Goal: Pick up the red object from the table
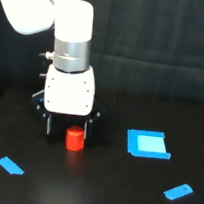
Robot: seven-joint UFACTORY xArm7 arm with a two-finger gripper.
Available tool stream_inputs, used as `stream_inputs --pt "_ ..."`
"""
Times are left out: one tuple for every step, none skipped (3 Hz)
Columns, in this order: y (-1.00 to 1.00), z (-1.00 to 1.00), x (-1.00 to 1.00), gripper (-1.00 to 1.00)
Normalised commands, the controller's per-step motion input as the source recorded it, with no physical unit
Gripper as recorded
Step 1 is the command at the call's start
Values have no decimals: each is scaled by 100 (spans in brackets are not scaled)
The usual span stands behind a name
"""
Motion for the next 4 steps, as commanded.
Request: stream_inputs --pt "10 -36 11 -100" --pt "5 -22 17 -95" --pt "7 -7 13 -100" --pt "-11 1 16 -100"
